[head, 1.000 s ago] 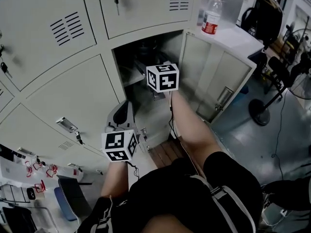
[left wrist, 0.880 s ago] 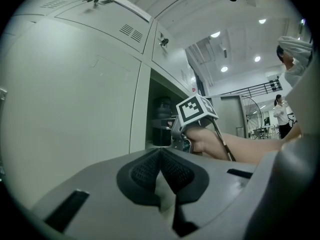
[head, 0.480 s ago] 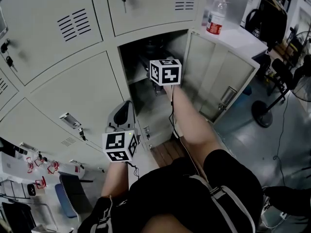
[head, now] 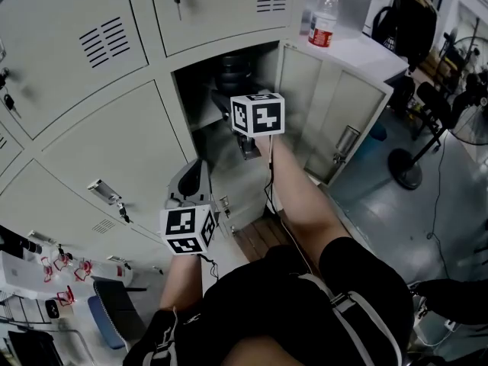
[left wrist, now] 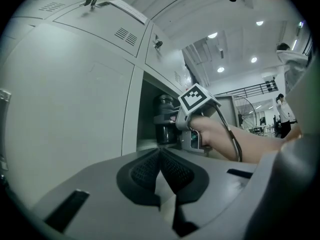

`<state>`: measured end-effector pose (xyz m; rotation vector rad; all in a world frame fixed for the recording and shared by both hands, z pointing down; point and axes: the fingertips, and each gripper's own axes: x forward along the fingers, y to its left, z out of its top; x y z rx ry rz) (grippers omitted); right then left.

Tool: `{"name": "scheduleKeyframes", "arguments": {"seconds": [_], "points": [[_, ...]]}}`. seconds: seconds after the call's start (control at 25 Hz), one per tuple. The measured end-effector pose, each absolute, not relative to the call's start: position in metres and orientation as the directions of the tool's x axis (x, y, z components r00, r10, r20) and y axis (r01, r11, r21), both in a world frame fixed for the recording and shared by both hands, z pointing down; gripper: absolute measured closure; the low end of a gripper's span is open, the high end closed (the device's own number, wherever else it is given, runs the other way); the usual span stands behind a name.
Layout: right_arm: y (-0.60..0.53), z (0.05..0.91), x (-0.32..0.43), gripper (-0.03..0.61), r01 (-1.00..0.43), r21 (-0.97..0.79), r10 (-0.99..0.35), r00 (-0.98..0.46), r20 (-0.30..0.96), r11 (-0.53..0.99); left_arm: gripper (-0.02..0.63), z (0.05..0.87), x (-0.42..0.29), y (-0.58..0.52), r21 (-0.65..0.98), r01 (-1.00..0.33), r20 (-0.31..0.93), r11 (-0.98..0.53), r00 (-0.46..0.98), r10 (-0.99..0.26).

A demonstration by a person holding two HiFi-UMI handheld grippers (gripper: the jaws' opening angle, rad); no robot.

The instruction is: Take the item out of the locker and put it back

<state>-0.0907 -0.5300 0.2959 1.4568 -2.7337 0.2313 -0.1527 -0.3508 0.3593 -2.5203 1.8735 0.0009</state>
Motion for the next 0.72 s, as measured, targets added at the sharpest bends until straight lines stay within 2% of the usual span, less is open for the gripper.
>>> {"name": "scheduleKeyframes", "arguments": {"seconds": [0.32,0.72], "points": [[-0.504,0.330,-0.072,0.183,-0.841,-0.092,-0.827,-0.541,0.149,0.533,0.601,0.371,-0.139,-0.341,0.015,-0.950,0.020,-0.312,0.312,-0.950],[-0.430,0.350,-0.041,0.183,-0.829,0.001,-0.828,-0.559,0.047,0.559,0.601,0.375,-0.125,-0.334,0.027,-0.944,0.015,-0.328,0.328,-0.944]]}}
